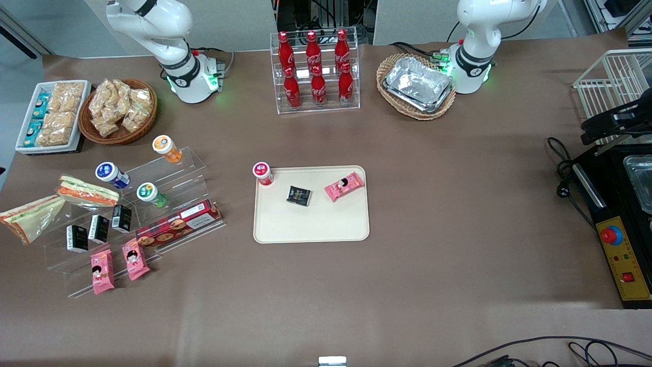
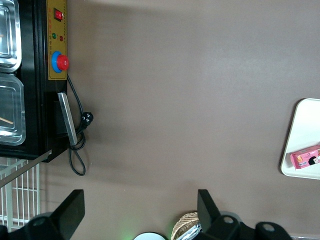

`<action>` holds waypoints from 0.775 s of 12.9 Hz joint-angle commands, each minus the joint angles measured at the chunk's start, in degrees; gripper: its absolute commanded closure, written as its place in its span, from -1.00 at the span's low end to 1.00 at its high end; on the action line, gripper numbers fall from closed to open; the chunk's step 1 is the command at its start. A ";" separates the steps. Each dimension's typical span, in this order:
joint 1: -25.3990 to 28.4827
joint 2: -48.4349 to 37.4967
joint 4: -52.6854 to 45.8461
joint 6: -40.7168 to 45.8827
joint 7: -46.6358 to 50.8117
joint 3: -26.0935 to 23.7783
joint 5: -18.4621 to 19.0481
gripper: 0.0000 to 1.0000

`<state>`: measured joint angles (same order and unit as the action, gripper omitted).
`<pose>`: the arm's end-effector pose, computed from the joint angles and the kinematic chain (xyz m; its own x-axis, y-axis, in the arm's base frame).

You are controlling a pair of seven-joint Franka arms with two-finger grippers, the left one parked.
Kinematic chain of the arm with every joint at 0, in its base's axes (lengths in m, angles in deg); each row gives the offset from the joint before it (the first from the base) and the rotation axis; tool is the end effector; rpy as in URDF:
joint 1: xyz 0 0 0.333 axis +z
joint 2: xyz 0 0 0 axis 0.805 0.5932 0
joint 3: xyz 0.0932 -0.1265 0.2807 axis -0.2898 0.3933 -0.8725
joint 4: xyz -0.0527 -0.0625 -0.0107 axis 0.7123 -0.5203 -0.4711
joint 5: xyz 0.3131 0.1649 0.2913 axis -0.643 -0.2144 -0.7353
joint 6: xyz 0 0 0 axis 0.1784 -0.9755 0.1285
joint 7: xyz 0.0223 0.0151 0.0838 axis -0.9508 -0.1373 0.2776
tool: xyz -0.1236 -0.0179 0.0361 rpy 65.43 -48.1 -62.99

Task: Place sandwich on tray
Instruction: 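Lower the right gripper and grasp the wrapped triangular sandwich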

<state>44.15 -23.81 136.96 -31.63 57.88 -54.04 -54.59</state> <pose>0.5629 -0.3188 0.5120 0.7520 -0.6557 -0.0668 -0.6536 -0.7550 0.0535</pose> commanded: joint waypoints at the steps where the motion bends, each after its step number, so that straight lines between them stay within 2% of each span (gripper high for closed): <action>1: -0.64 1.59 2.91 -7.43 1.06 -0.12 0.86 -1.00; 6: -2.49 4.84 4.93 -17.08 0.71 -0.30 0.07 -1.00; 7: -2.40 5.28 6.24 -19.99 0.71 -0.30 -0.80 -1.00; 9: -1.88 7.12 8.27 -24.74 0.62 -0.39 -5.10 -1.00; 10: -1.70 7.74 8.80 -26.42 0.62 -0.47 -5.64 -1.00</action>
<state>42.03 -17.46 143.38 -52.66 58.14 -54.26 -57.39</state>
